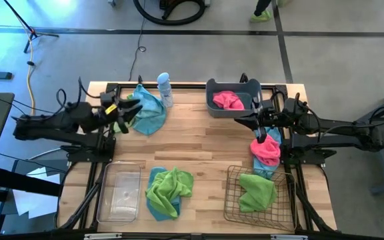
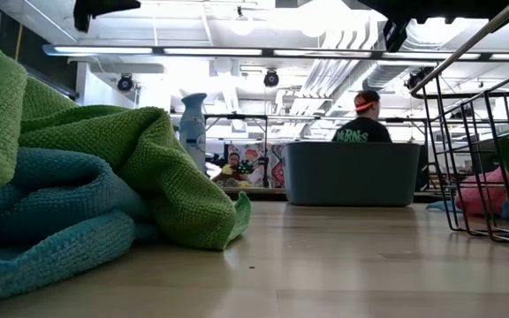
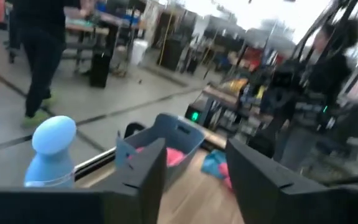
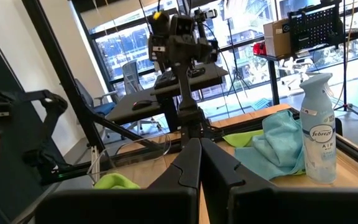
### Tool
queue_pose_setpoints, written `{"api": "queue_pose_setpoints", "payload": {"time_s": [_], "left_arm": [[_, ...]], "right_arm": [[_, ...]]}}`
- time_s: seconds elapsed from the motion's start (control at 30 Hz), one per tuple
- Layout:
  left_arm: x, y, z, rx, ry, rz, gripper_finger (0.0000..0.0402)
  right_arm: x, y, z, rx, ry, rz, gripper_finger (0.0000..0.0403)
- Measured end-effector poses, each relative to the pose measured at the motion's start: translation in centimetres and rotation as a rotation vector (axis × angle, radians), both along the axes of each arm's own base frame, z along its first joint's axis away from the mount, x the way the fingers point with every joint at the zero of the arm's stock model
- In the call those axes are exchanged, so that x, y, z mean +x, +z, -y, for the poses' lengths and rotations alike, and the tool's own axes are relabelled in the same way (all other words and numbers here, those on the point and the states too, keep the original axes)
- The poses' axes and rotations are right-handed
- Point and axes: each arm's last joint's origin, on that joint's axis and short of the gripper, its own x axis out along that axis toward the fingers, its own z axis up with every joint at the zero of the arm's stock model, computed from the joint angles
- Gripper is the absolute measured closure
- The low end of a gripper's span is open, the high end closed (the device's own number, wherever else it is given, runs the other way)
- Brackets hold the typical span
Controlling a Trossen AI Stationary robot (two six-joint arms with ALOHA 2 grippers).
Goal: Sort microfiber towel by color & place in baskets
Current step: Put the bottom green microfiber towel into the wire basket
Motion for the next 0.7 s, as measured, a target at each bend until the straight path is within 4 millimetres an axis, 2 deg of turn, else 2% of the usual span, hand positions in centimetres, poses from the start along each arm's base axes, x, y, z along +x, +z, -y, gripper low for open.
{"api": "queue_pose_setpoints", "payload": {"time_s": [0.17,0.3,0.47,0.57,0.7], "left_arm": [[1.2,1.5,0.1,-0.024,-0.002,-0.116,0.0202],[2.6,2.1,0.3,-0.009,-0.083,-0.17,0.0184],[4.8,2.1,1.3,0.071,-0.318,-0.274,0.0178],[6.4,2.0,2.5,0.143,-0.492,-0.336,0.0178],[8.3,2.2,4.4,0.255,-0.618,-0.436,0.0178]], "right_arm": [[0.0,0.0,0.0,-0.001,0.001,0.0,0.0403],[0.0,0.0,0.0,0.001,0.001,-0.005,0.0403],[0.0,-0.2,0.0,0.004,0.005,-0.021,0.0403],[0.0,-0.2,0.0,0.006,0.015,-0.021,0.0403],[0.0,-0.2,-0.1,0.006,0.032,-0.022,0.0403]]}}
